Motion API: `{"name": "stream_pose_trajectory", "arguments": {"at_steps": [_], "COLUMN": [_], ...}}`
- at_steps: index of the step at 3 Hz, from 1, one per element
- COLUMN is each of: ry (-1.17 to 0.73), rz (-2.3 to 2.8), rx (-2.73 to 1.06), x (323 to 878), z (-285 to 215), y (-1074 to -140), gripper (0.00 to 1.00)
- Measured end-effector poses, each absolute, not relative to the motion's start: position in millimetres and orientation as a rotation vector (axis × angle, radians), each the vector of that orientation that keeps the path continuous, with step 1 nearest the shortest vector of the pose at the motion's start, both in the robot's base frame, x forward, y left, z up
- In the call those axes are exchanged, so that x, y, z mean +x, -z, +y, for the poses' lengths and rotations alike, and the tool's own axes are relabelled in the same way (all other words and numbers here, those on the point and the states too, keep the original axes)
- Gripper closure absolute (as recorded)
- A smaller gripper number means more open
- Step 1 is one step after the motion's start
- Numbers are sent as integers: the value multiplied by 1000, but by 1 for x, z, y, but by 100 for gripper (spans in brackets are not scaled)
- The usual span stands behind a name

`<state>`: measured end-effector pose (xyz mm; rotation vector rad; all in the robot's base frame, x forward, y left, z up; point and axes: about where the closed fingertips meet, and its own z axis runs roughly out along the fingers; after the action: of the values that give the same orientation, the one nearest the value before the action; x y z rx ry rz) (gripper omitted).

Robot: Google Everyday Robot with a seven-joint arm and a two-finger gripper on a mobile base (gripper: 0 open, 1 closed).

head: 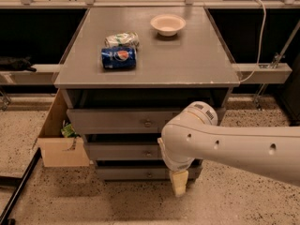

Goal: Open middle drawer

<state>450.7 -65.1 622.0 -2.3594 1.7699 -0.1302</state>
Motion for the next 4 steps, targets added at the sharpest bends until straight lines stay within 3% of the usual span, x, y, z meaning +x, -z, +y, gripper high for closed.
{"name": "stream_pose_trajectory", "arguments": {"at_steps": [2,4], "ry": [-12,-17], "rz": [1894,1851], "rx": [-2334,-2327], "x": [467,461], "z": [-58,-57], "y": [-562,-571], "gripper": [0,0]}}
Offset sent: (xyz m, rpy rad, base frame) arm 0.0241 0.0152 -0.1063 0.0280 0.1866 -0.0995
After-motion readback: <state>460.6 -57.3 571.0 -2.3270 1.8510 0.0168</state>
